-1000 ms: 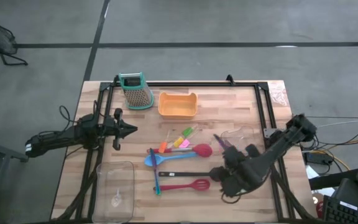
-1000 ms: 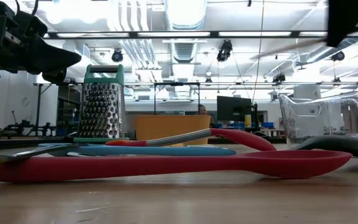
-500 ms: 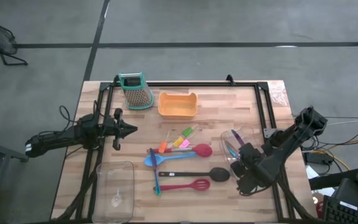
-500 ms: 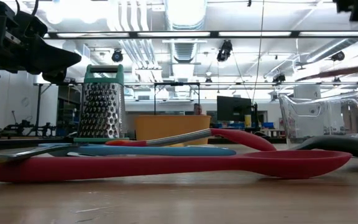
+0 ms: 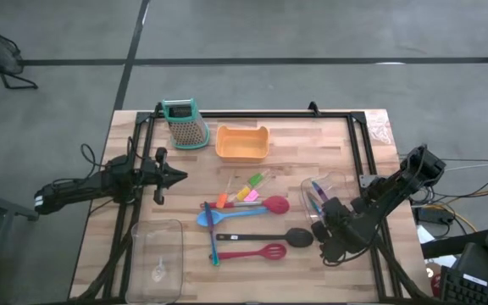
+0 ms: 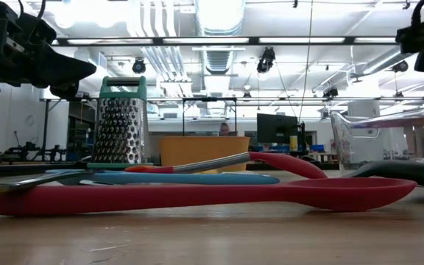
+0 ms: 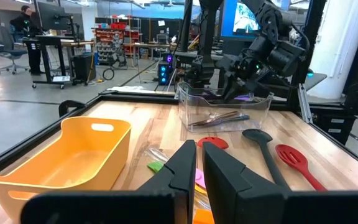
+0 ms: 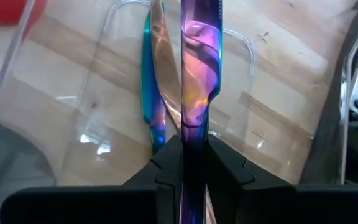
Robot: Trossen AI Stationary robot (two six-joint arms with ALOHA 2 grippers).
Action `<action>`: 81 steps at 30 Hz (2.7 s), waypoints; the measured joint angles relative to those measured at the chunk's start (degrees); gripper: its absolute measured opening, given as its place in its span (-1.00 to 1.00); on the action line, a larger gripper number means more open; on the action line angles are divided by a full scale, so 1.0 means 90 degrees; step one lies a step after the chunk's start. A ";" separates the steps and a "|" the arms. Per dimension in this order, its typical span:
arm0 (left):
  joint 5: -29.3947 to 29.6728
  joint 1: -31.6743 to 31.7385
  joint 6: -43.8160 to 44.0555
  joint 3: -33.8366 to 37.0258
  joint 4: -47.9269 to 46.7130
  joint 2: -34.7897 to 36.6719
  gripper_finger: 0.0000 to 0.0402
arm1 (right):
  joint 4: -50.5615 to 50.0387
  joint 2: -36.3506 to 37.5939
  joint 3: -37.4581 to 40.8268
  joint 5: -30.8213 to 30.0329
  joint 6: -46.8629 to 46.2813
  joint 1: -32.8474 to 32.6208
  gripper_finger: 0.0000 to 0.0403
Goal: Pick & Place Kitchen Items
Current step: Put the blue knife into the top transparent bin
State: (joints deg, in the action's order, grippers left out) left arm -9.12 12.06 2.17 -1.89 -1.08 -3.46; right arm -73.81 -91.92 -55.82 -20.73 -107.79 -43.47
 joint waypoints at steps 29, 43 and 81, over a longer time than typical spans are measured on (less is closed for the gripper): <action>0.0000 0.0000 -0.0001 0.0000 0.0000 -0.0002 -0.83 | 0.0493 0.0033 0.0278 0.0463 0.0336 -0.0002 -0.46; 0.0000 0.0001 0.0000 0.0000 0.0000 -0.0002 -0.83 | 0.0098 0.0056 -0.1279 -0.0187 0.0612 0.0266 -0.63; 0.0002 0.0000 -0.0001 0.0000 0.0000 -0.0009 -0.83 | 0.2977 -0.5778 -0.8516 0.0039 0.5314 0.2565 -0.02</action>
State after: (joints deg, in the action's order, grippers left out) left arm -9.11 12.05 2.15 -1.89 -1.08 -3.55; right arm -47.02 -143.92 -132.46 -20.38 -59.96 -20.39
